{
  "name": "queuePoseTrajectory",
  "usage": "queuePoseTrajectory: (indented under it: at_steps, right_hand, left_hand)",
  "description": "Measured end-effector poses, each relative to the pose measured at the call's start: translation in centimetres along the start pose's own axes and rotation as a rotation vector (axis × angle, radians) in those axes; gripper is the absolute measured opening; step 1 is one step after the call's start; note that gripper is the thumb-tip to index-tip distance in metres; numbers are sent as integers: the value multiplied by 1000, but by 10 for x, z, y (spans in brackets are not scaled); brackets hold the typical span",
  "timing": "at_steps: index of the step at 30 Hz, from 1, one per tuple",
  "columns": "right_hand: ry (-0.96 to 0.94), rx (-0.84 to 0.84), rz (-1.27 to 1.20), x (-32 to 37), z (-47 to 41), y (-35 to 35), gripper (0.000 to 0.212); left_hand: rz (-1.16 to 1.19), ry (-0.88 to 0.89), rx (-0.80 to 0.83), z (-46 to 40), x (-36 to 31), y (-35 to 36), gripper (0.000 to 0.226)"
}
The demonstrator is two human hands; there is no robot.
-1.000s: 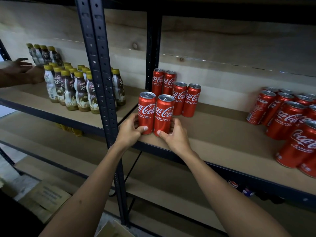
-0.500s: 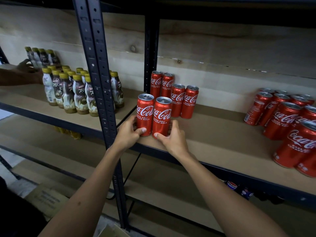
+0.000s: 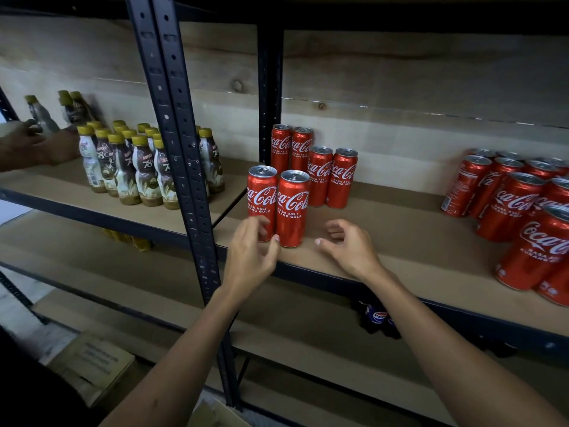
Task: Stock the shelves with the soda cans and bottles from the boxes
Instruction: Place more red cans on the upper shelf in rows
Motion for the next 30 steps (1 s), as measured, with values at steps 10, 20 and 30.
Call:
queuePoseTrajectory:
  at_steps: [10,20,30]
  right_hand:
    - [84,-21,341,-33,-13,-112,36]
    - [-47,-110,666,-16,-36,-258,28]
    - [244,52,832,-97,-62,-368,39]
  left_hand:
    - [190,154,317,-12,-70,81,12]
    - [224,150,502,-82,-152,193,17]
    - [208,316,616,-134,-247,290,26]
Point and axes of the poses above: each hand's wrist, its own z-axis away from the middle knuckle, its own y-axis out of the palm, x = y × z, the point moved 3 cm from there along -z, towards the middle knuckle, and after that the axes turned 3 degrees about -x, right-handed, at the moved point
